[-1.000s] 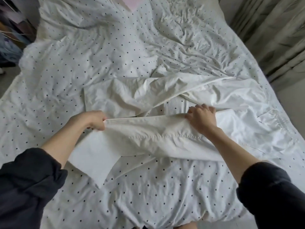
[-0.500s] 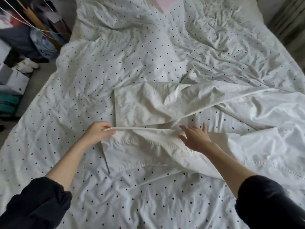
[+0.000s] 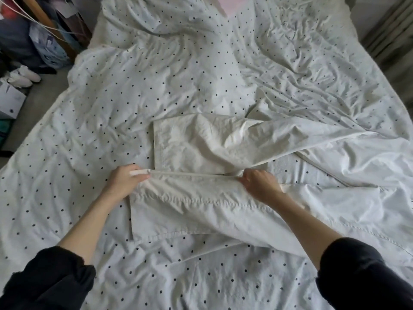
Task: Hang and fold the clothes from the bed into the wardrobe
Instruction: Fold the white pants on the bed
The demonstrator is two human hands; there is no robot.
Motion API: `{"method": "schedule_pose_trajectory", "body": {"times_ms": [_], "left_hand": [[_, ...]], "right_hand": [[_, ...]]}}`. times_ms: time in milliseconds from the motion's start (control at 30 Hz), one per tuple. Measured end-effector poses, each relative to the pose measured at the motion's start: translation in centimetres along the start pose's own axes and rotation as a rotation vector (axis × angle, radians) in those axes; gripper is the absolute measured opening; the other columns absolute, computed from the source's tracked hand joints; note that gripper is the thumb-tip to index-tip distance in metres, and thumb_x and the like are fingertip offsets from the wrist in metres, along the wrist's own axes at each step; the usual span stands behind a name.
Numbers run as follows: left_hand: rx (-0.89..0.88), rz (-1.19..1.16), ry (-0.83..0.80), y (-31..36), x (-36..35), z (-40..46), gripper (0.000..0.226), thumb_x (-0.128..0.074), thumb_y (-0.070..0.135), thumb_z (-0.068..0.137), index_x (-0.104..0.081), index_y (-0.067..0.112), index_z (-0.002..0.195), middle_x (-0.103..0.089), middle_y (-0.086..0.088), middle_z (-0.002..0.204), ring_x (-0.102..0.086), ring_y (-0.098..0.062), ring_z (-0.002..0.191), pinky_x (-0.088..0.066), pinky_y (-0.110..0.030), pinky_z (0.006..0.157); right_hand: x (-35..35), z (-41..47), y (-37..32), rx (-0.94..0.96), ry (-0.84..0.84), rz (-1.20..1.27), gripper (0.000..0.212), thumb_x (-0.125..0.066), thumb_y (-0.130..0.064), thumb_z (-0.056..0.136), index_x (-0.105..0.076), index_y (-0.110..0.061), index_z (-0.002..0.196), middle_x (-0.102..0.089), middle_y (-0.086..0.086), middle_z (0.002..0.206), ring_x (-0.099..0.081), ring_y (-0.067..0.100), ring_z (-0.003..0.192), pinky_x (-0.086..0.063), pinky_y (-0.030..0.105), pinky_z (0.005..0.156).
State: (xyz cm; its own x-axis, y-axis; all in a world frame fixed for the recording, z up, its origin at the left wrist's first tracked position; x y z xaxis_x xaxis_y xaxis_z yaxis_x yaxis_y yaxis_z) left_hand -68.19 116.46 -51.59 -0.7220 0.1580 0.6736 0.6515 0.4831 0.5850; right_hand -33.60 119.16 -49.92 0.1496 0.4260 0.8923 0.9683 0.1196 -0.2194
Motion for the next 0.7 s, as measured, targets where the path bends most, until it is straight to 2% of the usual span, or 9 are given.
{"method": "schedule_pose_trajectory", "body": {"times_ms": [67, 133, 167, 233, 300, 400, 533, 600, 700], "left_hand": [[0.005, -0.119, 0.117, -0.4, 0.7, 0.9, 0.020, -0.070, 0.026, 0.083, -0.057, 0.013, 0.089, -0.059, -0.003, 0.080, -0.054, -0.019, 0.072, -0.041, -0.030, 0.065], [0.109, -0.236, 0.099, -3.0, -0.5, 1.4, 0.037, -0.073, 0.037, 0.079, -0.056, 0.010, 0.097, -0.063, -0.002, 0.090, -0.059, -0.021, 0.083, -0.047, -0.033, 0.073], [0.151, -0.242, 0.090, -4.2, -1.2, 1.0, 0.042, -0.074, 0.042, 0.077, -0.057, 0.008, 0.095, -0.063, -0.001, 0.085, -0.060, -0.021, 0.081, -0.046, -0.031, 0.069], [0.206, -0.236, 0.121, -5.8, -2.4, -0.6, 0.038, -0.070, 0.041, 0.081, -0.057, 0.006, 0.087, -0.056, 0.000, 0.070, -0.054, -0.021, 0.070, -0.038, -0.027, 0.057], [0.203, -0.225, 0.189, -6.3, -3.2, -2.8, 0.039, -0.063, 0.041, 0.086, -0.053, 0.005, 0.075, -0.049, -0.001, 0.062, -0.048, -0.020, 0.060, -0.033, -0.029, 0.052], [0.191, -0.159, 0.272, -7.6, -4.2, -6.0, 0.049, -0.051, 0.046, 0.092, -0.044, 0.005, 0.066, -0.045, -0.006, 0.057, -0.046, -0.028, 0.057, -0.031, -0.033, 0.052], [0.233, 0.020, 0.374, -9.3, -5.1, -8.8, 0.036, -0.040, 0.033, 0.099, -0.056, 0.001, 0.098, -0.062, -0.022, 0.087, -0.058, -0.041, 0.080, -0.037, -0.039, 0.061], [0.195, 0.092, 0.416, -9.2, -4.6, -9.5, 0.032, -0.040, 0.027, 0.100, -0.057, 0.000, 0.102, -0.064, -0.026, 0.093, -0.058, -0.044, 0.081, -0.037, -0.040, 0.060], [0.163, 0.138, 0.387, -10.1, -3.8, -10.0, 0.031, -0.041, 0.025, 0.100, -0.059, 0.001, 0.102, -0.066, -0.026, 0.093, -0.059, -0.043, 0.081, -0.039, -0.040, 0.061]], "right_hand": [[0.5, 0.8, 0.9, -0.037, 0.069, 0.043, 0.031, -0.042, -0.037, 0.099, -0.055, -0.010, 0.104, -0.063, 0.009, 0.105, -0.060, 0.027, 0.089, -0.038, 0.032, 0.073], [-0.2, 1.4, 2.0, -0.069, 0.026, 0.044, 0.030, -0.042, -0.038, 0.098, -0.055, -0.015, 0.112, -0.062, 0.008, 0.113, -0.060, 0.026, 0.096, -0.040, 0.036, 0.085], [-0.7, 1.3, 2.3, -0.077, -0.013, 0.014, 0.033, -0.042, -0.040, 0.098, -0.055, -0.018, 0.118, -0.060, 0.007, 0.120, -0.057, 0.026, 0.105, -0.037, 0.038, 0.094], [-1.3, 0.5, 2.4, -0.074, -0.028, -0.069, 0.040, -0.043, -0.044, 0.096, -0.050, -0.022, 0.129, -0.053, 0.004, 0.133, -0.047, 0.023, 0.124, -0.025, 0.041, 0.107], [-0.6, -1.4, 1.9, -0.031, 0.122, -0.091, 0.045, -0.044, -0.043, 0.096, -0.047, -0.020, 0.134, -0.049, 0.004, 0.138, -0.042, 0.023, 0.130, -0.017, 0.049, 0.113], [-1.4, -5.3, 0.5, 0.036, 0.281, -0.090, 0.050, -0.035, -0.044, 0.092, -0.051, -0.016, 0.130, -0.052, 0.008, 0.135, -0.046, 0.028, 0.127, -0.020, 0.061, 0.110], [-4.0, -9.3, -0.6, 0.064, 0.318, -0.095, 0.052, -0.035, -0.040, 0.090, -0.039, -0.019, 0.138, -0.036, 0.013, 0.149, -0.031, 0.028, 0.138, -0.017, 0.064, 0.108], [-4.7, -10.2, -0.5, 0.051, 0.323, -0.094, 0.054, -0.035, -0.040, 0.091, -0.035, -0.021, 0.141, -0.028, 0.012, 0.153, -0.024, 0.027, 0.141, -0.014, 0.065, 0.108], [-6.2, -10.3, 0.5, -0.026, 0.220, -0.129, 0.058, -0.033, -0.049, 0.090, -0.037, -0.023, 0.141, -0.024, 0.011, 0.155, -0.018, 0.028, 0.143, -0.011, 0.067, 0.107]]}}
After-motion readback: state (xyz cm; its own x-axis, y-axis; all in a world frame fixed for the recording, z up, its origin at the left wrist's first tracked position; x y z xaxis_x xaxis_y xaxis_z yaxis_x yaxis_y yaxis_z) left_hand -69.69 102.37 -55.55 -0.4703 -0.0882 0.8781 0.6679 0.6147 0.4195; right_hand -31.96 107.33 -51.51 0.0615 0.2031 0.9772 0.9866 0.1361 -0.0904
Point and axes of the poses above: each hand's wrist, its own z-axis towards the middle knuckle, its own x-axis out of the back of the hand, y = z × x, the point moved 10 cm from there along z, towards the middle knuckle
